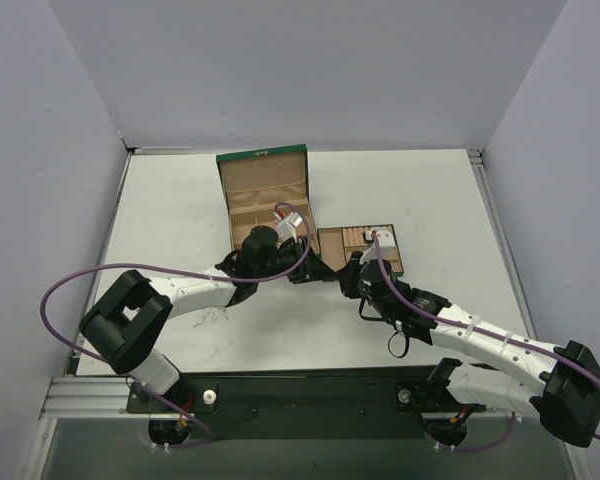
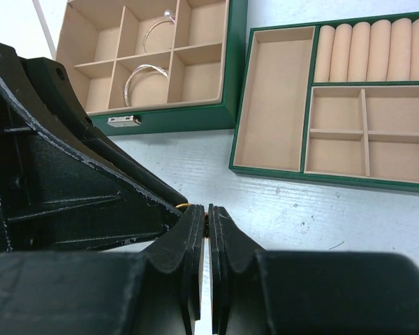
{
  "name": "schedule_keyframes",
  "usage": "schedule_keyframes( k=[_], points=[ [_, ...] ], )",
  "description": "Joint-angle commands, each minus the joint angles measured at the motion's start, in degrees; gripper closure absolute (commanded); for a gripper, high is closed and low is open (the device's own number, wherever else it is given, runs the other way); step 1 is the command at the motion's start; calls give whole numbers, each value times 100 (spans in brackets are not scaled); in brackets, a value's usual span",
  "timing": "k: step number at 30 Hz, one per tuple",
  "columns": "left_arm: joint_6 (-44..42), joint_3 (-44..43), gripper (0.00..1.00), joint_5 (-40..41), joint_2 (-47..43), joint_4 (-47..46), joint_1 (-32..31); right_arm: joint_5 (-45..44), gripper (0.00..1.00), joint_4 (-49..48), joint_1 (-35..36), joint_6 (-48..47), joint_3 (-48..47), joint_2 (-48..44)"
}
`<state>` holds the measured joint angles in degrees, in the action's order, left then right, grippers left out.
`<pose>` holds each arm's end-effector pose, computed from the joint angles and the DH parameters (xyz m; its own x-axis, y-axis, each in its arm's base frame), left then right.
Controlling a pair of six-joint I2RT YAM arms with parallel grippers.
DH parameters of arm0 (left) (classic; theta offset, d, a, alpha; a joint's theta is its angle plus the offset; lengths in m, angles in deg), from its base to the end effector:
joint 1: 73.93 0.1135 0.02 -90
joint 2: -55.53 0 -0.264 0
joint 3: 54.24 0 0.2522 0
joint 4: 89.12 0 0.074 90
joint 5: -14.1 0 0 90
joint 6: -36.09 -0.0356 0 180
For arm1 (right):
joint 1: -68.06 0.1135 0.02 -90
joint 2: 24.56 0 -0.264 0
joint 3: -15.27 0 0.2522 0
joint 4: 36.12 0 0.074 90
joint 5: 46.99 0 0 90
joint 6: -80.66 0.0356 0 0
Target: Organize the mixed jewelry
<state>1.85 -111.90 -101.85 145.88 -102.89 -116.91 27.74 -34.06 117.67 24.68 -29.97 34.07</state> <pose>0.2338 -0.2392 0.2069 -0.8906 -0.1861 -0.4150 0.3192 0.3941 -0.8619 0.1577 0.1709 0.2516 -0.4621 0.2897 -0.8381 -0.3761 0.7919 0.4811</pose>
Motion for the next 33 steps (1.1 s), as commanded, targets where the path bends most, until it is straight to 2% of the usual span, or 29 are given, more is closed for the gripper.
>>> schedule_keyframes(
  k=[1,11,14,15,16,21,23,26,31,33],
  points=[
    [31,-233,72,-76,45,-402,-35,-82,100,-280,58,26,-7,-80],
    [4,-259,82,-164,106,-385,-35,-29,100,-394,49,61,28,-45],
    [13,-277,90,-199,141,-402,-35,6,100,-438,58,70,28,-45],
    [13,-277,98,-234,159,-420,-35,6,100,-447,49,70,28,-53],
    [13,-294,100,-252,167,-429,-35,15,100,-447,49,78,37,-54],
    [-13,-303,100,-322,203,-455,-35,59,96,-447,49,114,55,-62],
    [-48,-295,100,-331,194,-481,-26,50,88,-438,49,105,46,-80],
    [-83,-268,100,-349,185,-490,-35,-64,82,-350,49,114,55,-159],
    [-206,-277,100,-410,185,-438,-17,-213,56,-166,14,8,72,-414],
    [-338,-286,100,-428,168,-332,9,-240,53,-87,-12,-9,99,-562]
  ],
)
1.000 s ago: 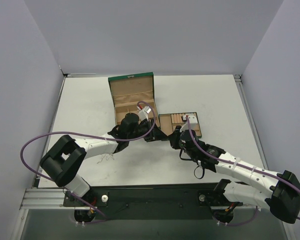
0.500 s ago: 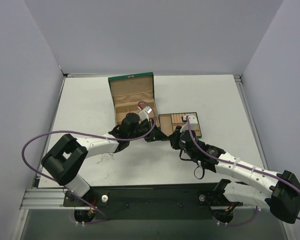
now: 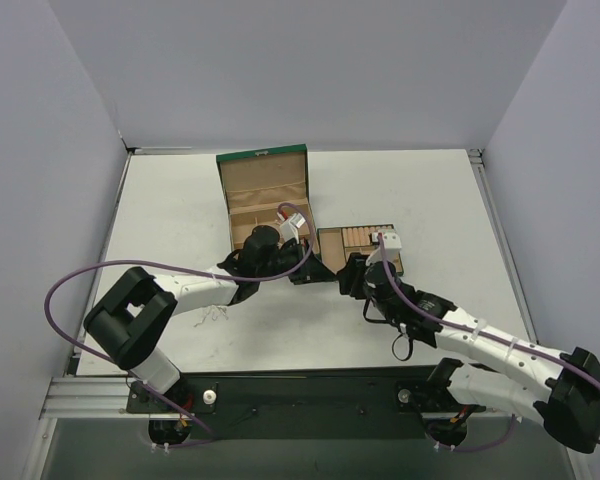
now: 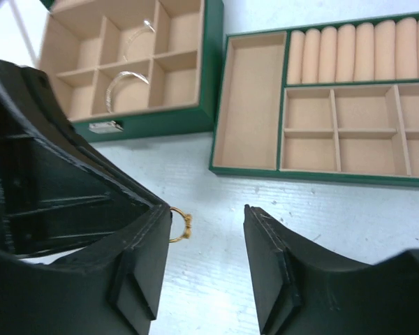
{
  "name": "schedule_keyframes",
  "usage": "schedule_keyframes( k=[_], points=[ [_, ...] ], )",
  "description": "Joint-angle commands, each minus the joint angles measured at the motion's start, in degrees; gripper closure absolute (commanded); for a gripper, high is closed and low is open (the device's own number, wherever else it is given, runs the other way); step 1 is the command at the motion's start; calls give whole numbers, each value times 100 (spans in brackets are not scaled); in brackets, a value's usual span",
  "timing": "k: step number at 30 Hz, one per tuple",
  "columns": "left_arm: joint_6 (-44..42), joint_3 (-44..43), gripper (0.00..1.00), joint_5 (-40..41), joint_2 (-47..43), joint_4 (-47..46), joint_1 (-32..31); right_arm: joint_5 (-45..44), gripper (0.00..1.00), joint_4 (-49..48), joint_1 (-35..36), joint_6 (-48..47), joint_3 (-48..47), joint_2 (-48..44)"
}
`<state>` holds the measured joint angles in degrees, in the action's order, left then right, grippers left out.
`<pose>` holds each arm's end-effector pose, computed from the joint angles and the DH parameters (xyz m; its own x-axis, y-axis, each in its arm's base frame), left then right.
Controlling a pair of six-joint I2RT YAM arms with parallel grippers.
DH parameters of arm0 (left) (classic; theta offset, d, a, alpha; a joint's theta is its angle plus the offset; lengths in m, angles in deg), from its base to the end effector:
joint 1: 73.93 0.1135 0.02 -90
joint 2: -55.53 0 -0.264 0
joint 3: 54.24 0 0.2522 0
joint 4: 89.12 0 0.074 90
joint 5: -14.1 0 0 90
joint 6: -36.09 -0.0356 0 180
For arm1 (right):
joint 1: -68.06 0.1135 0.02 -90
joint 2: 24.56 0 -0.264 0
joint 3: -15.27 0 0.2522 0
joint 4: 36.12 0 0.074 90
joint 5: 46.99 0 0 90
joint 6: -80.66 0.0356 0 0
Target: Organize the mixed jewelry
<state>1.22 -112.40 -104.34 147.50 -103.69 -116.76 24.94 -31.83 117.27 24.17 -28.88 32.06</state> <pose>0.2364 -0.2422 0.2023 -0.8992 -0.1502 -0.4110 0.3320 0.3777 -0.8643 0.1549 0.1626 0.2484 -0.4473 0.2850 -0.8478 -0.3344 0.8259 0.4541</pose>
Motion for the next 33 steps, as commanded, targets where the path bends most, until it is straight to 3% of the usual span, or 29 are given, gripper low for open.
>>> schedule_keyframes(
  k=[1,5,10,11,14,17,22,33],
  points=[
    [-319,-227,100,-196,-3,-216,20,40,51,-248,-42,50,-11,-397],
    [-521,-139,100,-424,-73,-172,266,495,48,112,-595,50,-11,-766],
    [-933,-139,100,-1311,-170,-277,679,2945,48,209,-2185,-73,-46,-986],
    [-995,-182,100,-1452,-170,-321,714,3784,48,183,-2588,-100,-28,-986],
    [-1329,-340,100,-1962,-161,-243,758,5140,48,-1,-3152,-161,-19,-916],
    [-1575,-437,100,-2367,-178,-190,723,6100,48,-229,-3242,-197,-37,-697],
    [-1857,-455,100,-2534,-363,-111,688,6921,50,-1658,-3234,531,437,-451],
    [-1971,-596,100,-2736,-346,56,688,7212,55,-3208,-3216,1280,939,-222]
  ],
)
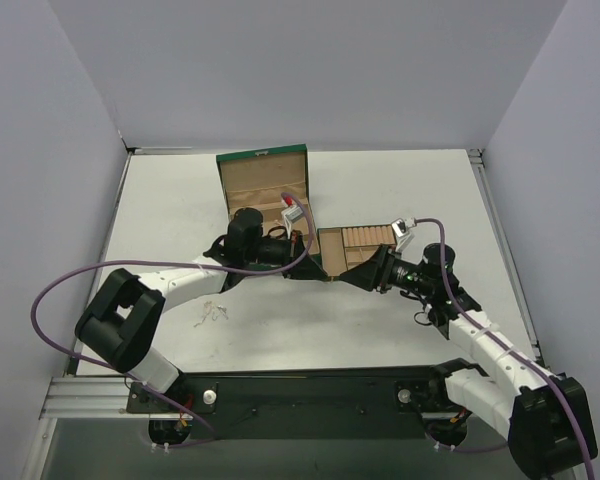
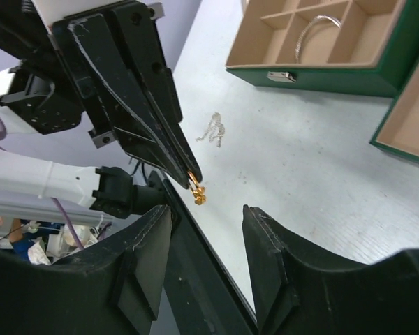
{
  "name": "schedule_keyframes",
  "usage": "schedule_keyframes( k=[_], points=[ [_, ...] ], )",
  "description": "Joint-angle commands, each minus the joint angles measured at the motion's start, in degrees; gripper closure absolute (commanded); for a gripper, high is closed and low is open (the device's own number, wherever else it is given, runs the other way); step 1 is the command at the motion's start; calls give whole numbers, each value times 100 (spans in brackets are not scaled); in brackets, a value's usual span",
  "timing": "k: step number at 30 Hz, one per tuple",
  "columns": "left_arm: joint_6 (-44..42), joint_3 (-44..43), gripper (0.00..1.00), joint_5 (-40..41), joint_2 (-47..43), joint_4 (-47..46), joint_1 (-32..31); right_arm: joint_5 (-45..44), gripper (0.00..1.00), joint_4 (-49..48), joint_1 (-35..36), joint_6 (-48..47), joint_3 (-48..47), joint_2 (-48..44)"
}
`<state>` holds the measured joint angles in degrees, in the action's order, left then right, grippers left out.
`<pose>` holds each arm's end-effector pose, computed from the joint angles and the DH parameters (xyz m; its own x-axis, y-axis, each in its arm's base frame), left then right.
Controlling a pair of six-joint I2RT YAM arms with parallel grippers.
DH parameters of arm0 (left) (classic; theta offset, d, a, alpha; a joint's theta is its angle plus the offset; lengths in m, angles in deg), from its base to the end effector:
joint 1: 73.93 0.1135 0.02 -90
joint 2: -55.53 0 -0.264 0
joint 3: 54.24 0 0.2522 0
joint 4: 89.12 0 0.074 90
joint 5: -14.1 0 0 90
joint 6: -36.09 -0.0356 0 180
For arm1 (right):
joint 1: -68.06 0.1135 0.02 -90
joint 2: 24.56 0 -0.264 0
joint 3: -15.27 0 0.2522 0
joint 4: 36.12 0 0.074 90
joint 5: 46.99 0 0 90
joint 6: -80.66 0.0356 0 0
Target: Organize the mixed jewelry
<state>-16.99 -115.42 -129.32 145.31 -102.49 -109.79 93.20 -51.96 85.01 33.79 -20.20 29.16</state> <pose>0.2526 -0.2178 0.2318 -0.7571 0.1056 -0.6447 0.6532 0.1157 -0.7483 0.1833 0.0845 0.2433 -0.6589 0.2568 -0.7071 -0.6445 0.2920 0.7066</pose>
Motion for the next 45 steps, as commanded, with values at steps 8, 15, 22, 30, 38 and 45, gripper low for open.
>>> schedule_keyframes(
  k=[8,15,22,30,38,45],
  points=[
    [227,-224,100,-221,-31,-573,-9,439,56,-1759,116,556,115,412],
    [385,-198,100,-247,48,-802,-9,377,59,-1909,274,556,115,535],
    [482,-162,100,-247,84,-951,-9,351,62,-1935,335,547,89,605],
    [605,-118,100,-256,137,-1154,0,324,66,-2181,397,626,124,702],
    [693,-22,100,-203,145,-1276,26,175,72,-2444,397,749,238,719],
    [763,-4,100,-194,172,-1373,26,219,73,-2875,397,933,352,781]
  ],
)
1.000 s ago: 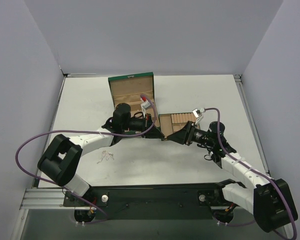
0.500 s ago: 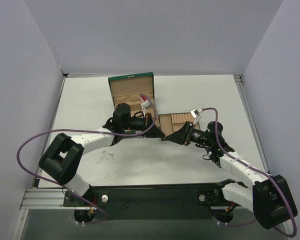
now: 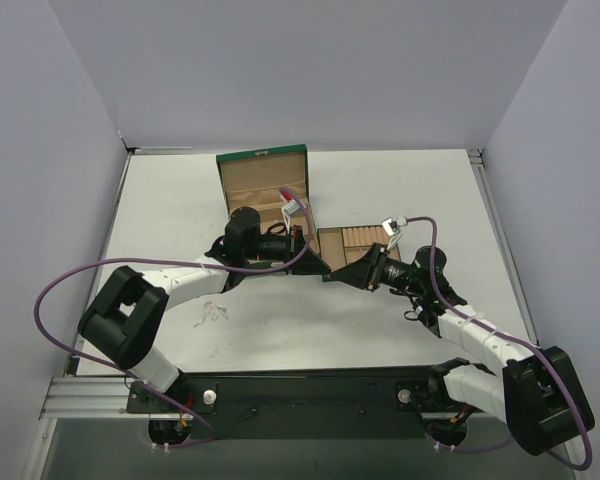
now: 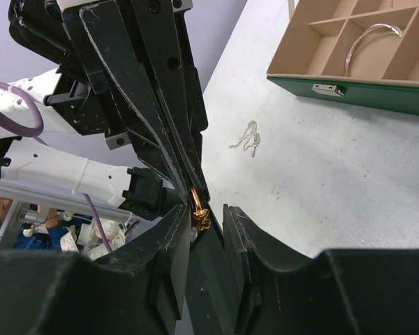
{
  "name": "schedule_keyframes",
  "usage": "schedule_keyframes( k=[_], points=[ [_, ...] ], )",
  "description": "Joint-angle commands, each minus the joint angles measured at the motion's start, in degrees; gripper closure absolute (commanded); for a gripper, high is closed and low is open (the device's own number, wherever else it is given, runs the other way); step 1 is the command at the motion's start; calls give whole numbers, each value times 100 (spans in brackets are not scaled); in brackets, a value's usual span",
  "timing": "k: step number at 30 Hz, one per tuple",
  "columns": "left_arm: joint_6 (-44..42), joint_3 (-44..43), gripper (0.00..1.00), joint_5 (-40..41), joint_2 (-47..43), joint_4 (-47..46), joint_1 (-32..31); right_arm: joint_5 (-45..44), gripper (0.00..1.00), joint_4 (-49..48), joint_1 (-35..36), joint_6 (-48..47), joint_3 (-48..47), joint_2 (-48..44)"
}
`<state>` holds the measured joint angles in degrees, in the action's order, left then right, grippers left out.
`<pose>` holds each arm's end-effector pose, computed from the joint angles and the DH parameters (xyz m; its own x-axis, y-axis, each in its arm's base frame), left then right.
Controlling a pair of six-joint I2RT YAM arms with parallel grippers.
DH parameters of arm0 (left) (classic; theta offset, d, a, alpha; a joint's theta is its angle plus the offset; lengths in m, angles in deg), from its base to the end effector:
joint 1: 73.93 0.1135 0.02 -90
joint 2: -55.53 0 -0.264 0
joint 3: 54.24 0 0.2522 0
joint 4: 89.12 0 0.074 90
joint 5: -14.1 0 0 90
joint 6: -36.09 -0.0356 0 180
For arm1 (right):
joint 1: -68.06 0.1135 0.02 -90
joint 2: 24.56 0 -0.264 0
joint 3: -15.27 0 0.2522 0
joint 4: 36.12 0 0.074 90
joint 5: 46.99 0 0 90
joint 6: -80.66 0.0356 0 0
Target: Organize the mixed jewelry
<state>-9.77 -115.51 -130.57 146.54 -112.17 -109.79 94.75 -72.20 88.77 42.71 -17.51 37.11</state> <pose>0.2566 -0.2213 0.2413 -0.7610 0.0532 -0.6466 0.6486 0.0432 -0.7599 0.1873 0.1007 0.2361 -0.6753 0.2667 -0.6876 -0.6751 0.1519 0.7219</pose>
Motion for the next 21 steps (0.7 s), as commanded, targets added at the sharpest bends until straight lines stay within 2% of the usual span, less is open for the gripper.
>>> schedule_keyframes(
  k=[1,13,16,21],
  points=[
    [51,13,100,-70,49,-396,26,38,73,-938,21,77,101,-32],
    [60,31,100,-52,58,-396,44,-86,75,-1027,12,95,180,-173],
    [60,40,100,-34,58,-405,44,-94,80,-1018,12,95,180,-147],
    [86,48,100,-26,76,-440,44,-95,80,-1071,3,121,198,-138]
  ],
)
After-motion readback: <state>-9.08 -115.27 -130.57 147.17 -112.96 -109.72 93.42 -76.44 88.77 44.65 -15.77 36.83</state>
